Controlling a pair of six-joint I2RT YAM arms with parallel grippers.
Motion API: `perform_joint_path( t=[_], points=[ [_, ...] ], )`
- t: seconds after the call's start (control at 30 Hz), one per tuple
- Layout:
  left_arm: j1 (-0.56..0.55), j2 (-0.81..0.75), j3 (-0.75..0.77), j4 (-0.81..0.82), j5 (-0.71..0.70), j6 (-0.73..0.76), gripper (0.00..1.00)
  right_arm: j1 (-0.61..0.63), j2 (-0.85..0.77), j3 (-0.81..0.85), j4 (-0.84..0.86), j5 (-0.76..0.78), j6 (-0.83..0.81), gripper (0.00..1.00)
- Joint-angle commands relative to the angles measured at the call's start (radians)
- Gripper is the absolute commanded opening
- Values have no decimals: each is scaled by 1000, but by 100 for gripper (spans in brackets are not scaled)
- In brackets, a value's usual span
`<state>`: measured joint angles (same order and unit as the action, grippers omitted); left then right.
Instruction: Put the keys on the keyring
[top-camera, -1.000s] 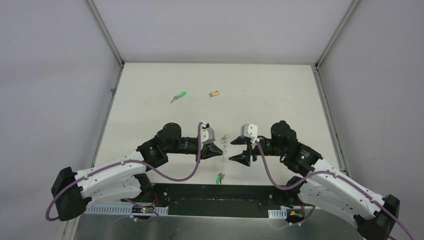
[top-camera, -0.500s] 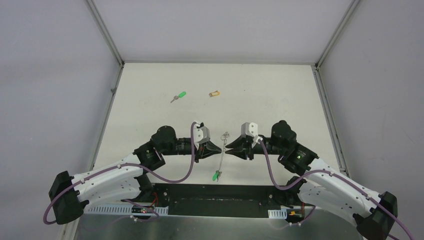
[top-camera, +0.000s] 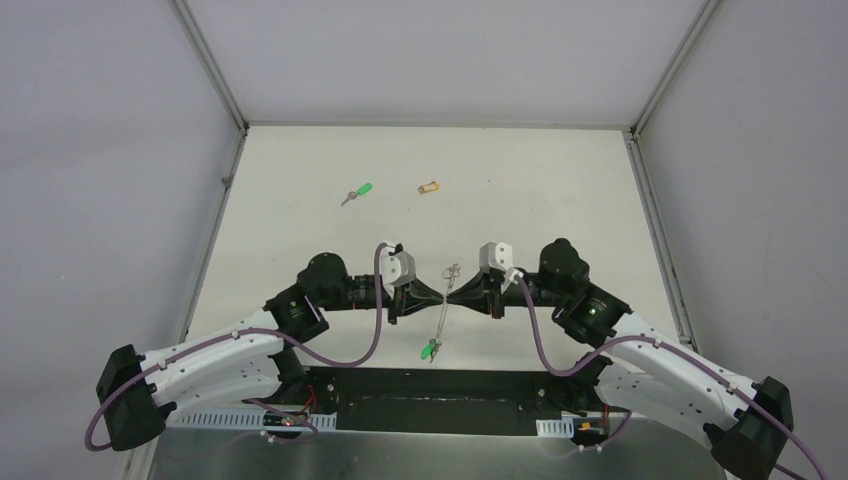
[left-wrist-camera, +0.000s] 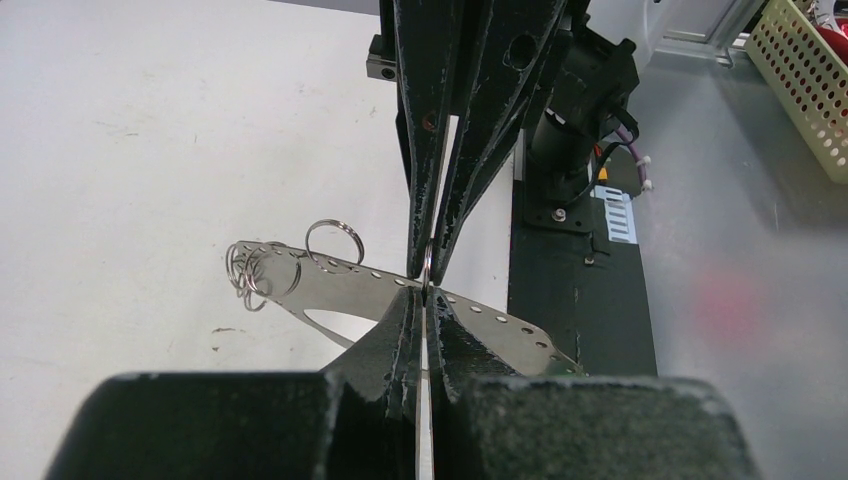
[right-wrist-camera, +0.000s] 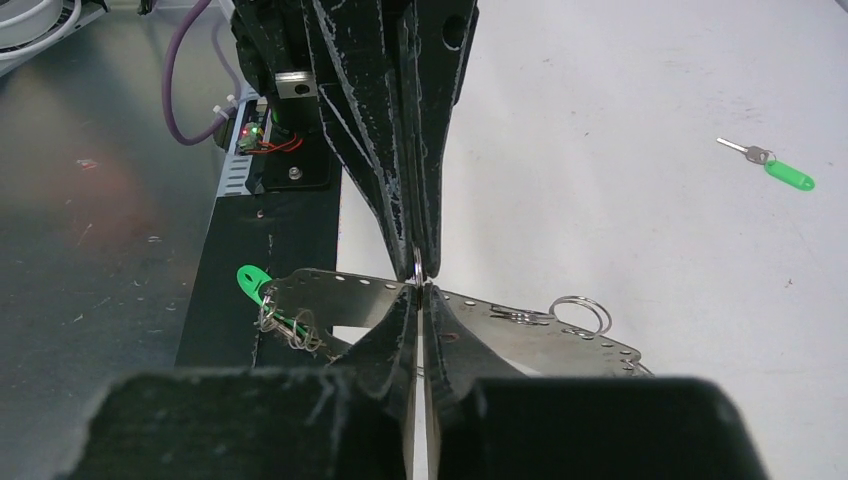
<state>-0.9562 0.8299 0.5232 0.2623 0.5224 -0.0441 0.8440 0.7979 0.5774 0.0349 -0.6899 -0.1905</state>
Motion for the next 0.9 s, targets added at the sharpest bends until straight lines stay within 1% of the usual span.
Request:
perform_joint_path(
  t=[0.0,0.13,0.2,0.27,0.33,0.37,0.47,0.57,0.87],
  points=[
    [-7,-21,-8,80,-10,-15,0,1,-2,16,58,-26,13,0],
    [-6,-25,-8,61,-13,-12,0,0,-12,18,40,-15,13,0],
    [-6,-27,-2,38,-13,-9,15,0,-14,26,12,-4,5,0],
    [-6,-32,13,-7,-13,6,27,1,-10,44,-41,13,-12,0],
    [-6,-35,34,-65,-17,29,35,1,3,75,-118,33,-29,0],
    [-6,-36,47,-97,-20,42,36,1,14,101,-162,37,-39,0],
    [-7,-40,86,-176,-25,103,39,1,52,174,-277,46,-59,0],
    [-7,-32,108,-223,-25,129,40,1,85,223,-340,42,-64,0],
    [-6,39,156,-232,-9,109,41,3,112,249,-349,23,-48,0]
  ],
)
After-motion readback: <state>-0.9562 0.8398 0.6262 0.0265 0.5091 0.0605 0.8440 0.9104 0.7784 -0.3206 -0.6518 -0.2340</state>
